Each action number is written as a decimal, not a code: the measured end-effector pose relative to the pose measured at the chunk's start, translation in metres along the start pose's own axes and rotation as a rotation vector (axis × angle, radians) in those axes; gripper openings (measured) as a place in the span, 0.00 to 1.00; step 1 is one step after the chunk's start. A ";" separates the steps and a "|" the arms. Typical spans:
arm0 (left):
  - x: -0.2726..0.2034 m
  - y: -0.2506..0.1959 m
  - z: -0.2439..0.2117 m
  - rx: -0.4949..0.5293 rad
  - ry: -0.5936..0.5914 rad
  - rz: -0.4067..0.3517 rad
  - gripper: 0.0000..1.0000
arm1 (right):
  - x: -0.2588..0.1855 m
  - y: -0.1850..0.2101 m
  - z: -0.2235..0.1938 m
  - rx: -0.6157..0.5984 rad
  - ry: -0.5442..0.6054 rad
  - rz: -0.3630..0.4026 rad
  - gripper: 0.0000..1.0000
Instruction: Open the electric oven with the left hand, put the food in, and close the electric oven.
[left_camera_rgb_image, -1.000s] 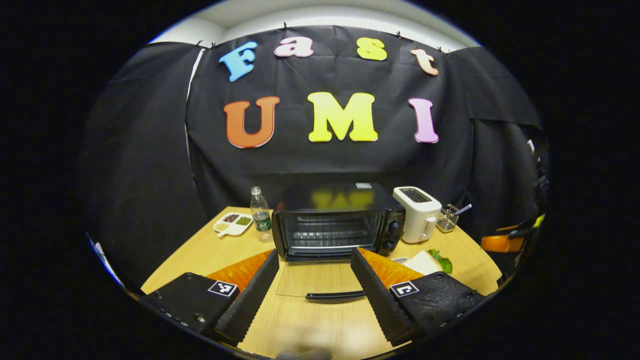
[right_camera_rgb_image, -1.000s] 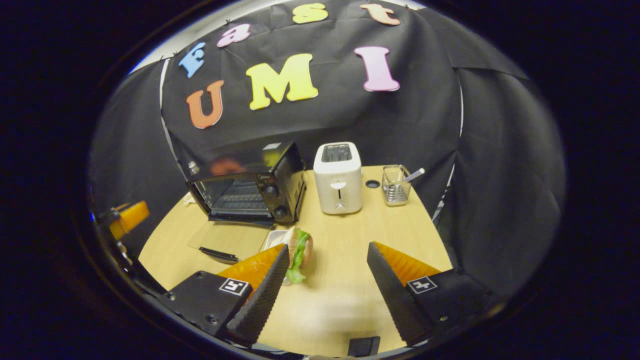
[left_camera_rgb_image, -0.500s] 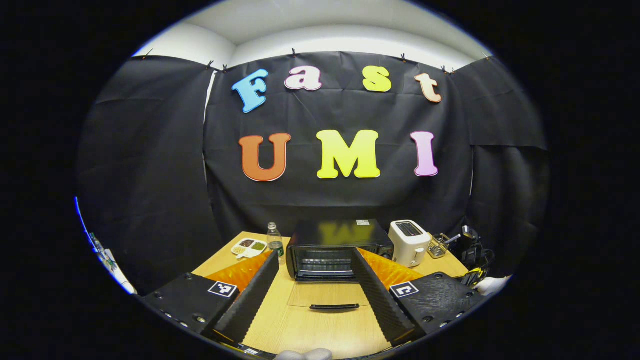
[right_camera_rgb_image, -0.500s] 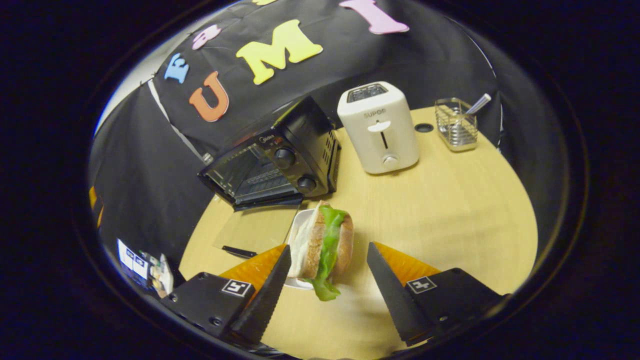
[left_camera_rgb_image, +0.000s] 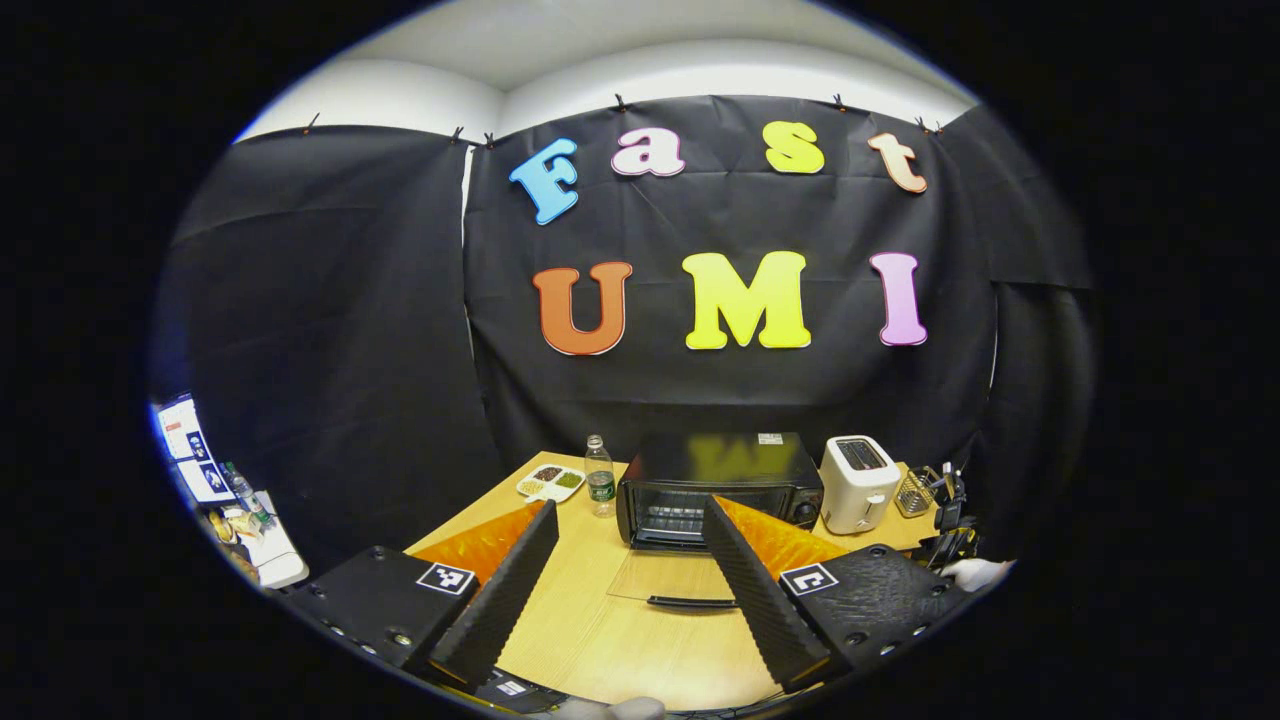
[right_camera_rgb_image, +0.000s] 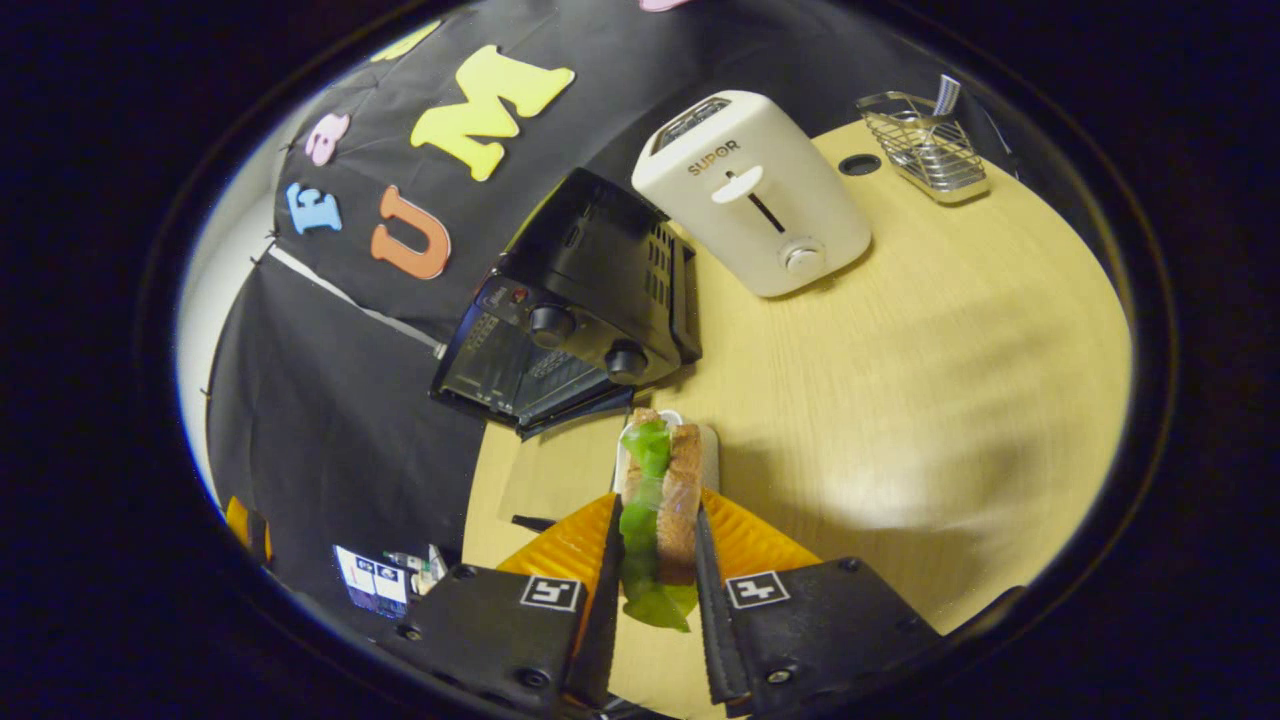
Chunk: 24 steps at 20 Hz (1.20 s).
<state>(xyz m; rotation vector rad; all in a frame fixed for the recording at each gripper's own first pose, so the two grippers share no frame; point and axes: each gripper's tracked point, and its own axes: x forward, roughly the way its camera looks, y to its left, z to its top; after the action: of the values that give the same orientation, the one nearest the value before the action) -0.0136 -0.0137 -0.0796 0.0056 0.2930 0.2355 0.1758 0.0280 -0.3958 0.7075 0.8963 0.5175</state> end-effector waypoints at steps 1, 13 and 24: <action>0.000 -0.002 -0.002 -0.002 0.003 -0.011 0.95 | -0.004 0.002 0.003 -0.007 -0.013 -0.007 0.29; 0.015 0.034 -0.017 0.054 0.002 -0.162 0.95 | -0.044 0.149 0.032 0.144 -0.525 0.048 0.37; 0.025 0.092 -0.036 0.118 0.020 -0.246 0.96 | 0.135 0.180 0.010 0.437 -0.670 0.058 0.37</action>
<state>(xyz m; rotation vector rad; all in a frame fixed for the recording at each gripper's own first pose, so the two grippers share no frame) -0.0214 0.0802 -0.1178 0.0836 0.3245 -0.0261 0.2352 0.2342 -0.3284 1.2156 0.3513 0.1047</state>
